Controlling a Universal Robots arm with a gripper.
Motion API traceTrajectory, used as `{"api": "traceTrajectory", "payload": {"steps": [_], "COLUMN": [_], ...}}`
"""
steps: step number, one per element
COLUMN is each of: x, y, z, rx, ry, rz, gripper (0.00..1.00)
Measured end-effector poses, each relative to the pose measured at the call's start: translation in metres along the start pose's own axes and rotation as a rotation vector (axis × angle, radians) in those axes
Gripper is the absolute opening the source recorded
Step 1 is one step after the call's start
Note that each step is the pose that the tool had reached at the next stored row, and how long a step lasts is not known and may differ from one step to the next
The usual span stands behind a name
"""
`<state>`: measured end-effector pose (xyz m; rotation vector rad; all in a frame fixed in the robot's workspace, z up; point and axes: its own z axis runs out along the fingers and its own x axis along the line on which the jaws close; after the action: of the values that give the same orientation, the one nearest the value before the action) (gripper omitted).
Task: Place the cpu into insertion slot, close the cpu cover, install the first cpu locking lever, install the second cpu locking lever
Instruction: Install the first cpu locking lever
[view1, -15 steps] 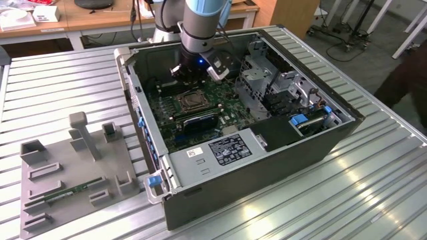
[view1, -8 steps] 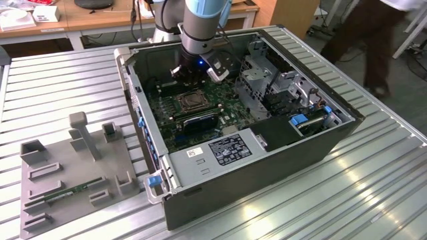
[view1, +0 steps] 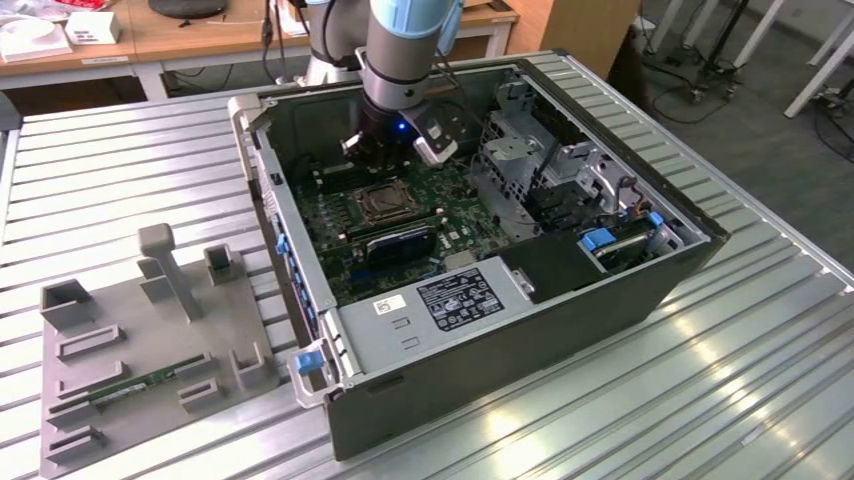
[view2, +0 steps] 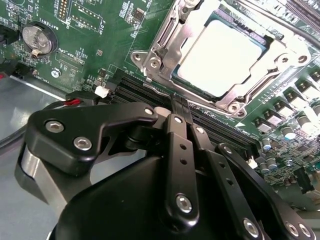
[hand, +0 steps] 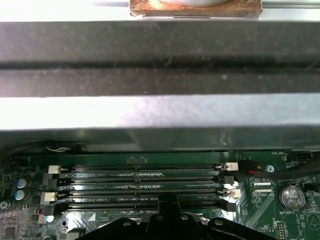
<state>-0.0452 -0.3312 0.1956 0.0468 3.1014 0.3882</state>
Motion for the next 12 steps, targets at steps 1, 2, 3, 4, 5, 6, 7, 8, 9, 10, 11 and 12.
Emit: {"api": "traceTrajectory", "payload": {"steps": [1,2,3,4,5,6,7,8,9,10,11,12], "x": [0.0000,0.0000,0.0000,0.0000,0.0000,0.0000,0.0000,0.0000,0.0000,0.0000,0.0000,0.0000], "y": [-0.0001,-0.0001,-0.0001,-0.0001,-0.0001,-0.0001,-0.0001,0.0000,0.0002,0.0003,0.0005,0.0007], "z": [0.0002,0.0003,0.0003,0.0004,0.0004,0.0004,0.0003,-0.0001,-0.0006,-0.0012,-0.0018,-0.0024], "rx": [0.0002,0.0003,0.0003,0.0002,0.0001,0.0003,0.0007,0.0013,0.0020,0.0028,0.0037,0.0047], "ry": [0.0001,0.0002,0.0002,0.0001,0.0000,0.0001,0.0001,0.0000,-0.0001,-0.0001,-0.0001,-0.0001], "rz": [0.000,0.000,0.000,0.000,0.000,0.000,0.000,0.000,0.000,0.000,0.000,0.000], "gripper": [0.11,0.11,0.11,0.11,0.11,0.11,0.11,0.11,0.11,0.11,0.11,0.11]}}
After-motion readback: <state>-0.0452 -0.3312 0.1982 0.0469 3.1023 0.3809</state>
